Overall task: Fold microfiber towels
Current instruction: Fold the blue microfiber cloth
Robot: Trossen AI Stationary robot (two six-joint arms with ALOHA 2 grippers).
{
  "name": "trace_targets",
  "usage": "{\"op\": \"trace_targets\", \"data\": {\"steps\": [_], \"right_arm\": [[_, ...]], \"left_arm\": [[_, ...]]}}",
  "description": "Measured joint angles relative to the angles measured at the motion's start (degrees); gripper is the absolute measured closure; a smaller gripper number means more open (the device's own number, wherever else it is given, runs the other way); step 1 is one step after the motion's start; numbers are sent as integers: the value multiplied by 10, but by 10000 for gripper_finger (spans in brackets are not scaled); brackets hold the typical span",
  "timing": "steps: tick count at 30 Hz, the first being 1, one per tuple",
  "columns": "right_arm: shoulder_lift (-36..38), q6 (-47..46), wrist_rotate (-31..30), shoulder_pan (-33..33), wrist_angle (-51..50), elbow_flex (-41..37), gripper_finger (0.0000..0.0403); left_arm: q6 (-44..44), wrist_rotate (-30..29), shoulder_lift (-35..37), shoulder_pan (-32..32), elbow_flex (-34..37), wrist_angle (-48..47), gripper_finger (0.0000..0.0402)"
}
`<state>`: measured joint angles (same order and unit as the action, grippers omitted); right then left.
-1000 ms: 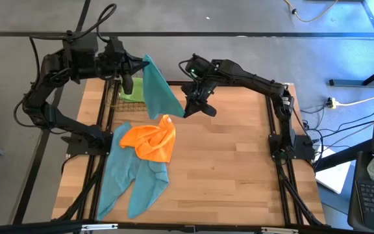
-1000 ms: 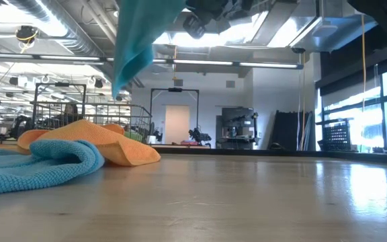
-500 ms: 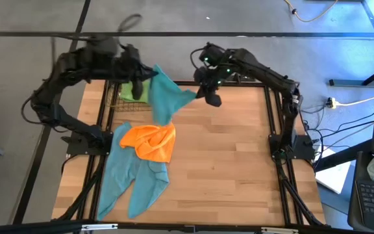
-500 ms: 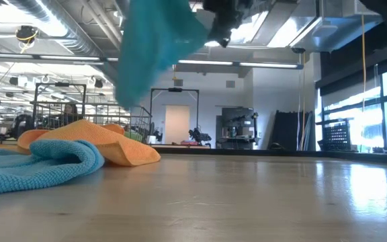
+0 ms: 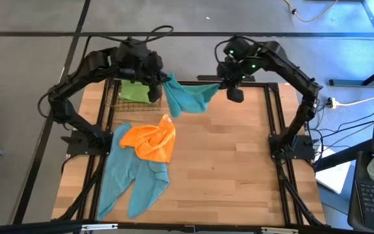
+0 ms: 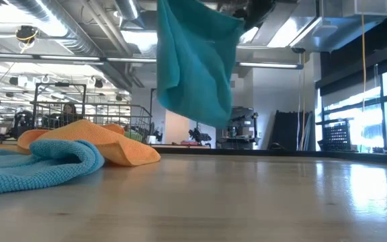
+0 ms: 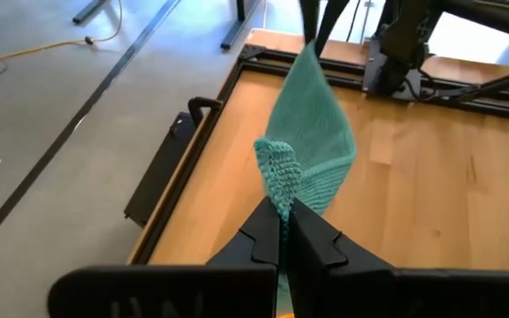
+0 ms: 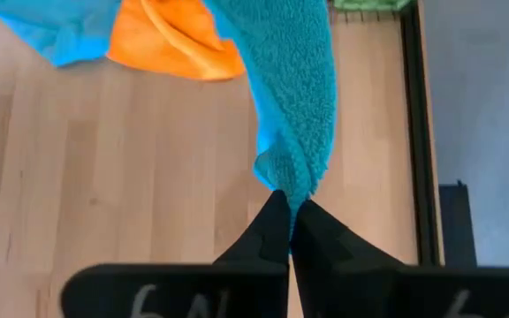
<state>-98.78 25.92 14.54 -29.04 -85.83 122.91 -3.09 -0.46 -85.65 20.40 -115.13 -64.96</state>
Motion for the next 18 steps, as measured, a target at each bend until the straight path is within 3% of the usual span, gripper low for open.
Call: {"op": "trace_targets", "data": {"steps": [9, 18], "right_arm": [[42, 28, -29, -14, -7, 0, 399], [69, 69, -16, -18, -7, 0, 399]], "left_arm": [[26, 6, -30, -4, 0, 13, 401], [26, 33, -76, -7, 0, 35, 401]]}}
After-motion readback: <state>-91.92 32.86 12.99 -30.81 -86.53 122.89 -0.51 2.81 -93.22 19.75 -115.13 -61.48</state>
